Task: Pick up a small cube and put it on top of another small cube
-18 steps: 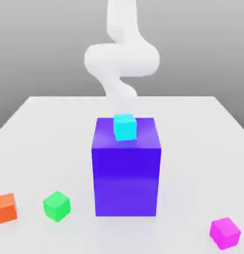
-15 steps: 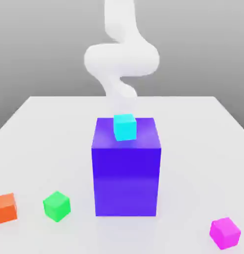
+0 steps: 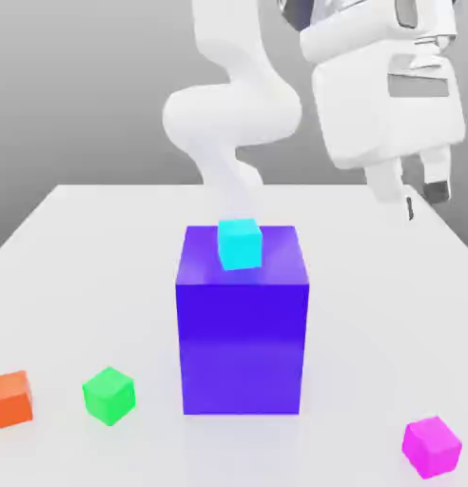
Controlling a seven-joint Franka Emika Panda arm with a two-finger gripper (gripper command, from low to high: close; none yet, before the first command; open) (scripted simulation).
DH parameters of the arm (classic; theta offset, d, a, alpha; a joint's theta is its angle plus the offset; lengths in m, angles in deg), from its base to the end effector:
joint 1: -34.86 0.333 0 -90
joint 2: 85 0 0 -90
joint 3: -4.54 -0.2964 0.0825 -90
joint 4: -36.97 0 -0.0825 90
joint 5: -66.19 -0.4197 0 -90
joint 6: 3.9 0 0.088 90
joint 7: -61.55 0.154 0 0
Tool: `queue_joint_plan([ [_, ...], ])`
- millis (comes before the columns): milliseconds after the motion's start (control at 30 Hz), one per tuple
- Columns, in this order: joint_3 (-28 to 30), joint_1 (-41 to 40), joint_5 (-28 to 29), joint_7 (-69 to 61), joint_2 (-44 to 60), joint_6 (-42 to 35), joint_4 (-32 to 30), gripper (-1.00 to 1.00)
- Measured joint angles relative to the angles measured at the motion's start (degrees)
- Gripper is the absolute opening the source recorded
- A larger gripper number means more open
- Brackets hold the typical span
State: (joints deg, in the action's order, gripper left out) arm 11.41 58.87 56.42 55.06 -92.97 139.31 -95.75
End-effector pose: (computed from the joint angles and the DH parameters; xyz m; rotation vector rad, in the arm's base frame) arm 0.5386 0.1704 0.3481 -2.9079 -0.4256 -0.4526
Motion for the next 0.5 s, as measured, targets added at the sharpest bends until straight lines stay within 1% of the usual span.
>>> queue_joint_plan([
  [133,-1.3,2.9,-0.7,-9.3,7.2,2.3,-0.2,0.00],
  [267,-2.6,4.5,0.2,-17.4,14.2,4.8,-0.5,0.00],
  [367,-3.8,5.2,2.4,-22.5,19.3,6.8,-0.7,0.00],
  [500,-4.7,6.6,7.0,-27.7,26.0,9.5,-1.0,0.00],
])
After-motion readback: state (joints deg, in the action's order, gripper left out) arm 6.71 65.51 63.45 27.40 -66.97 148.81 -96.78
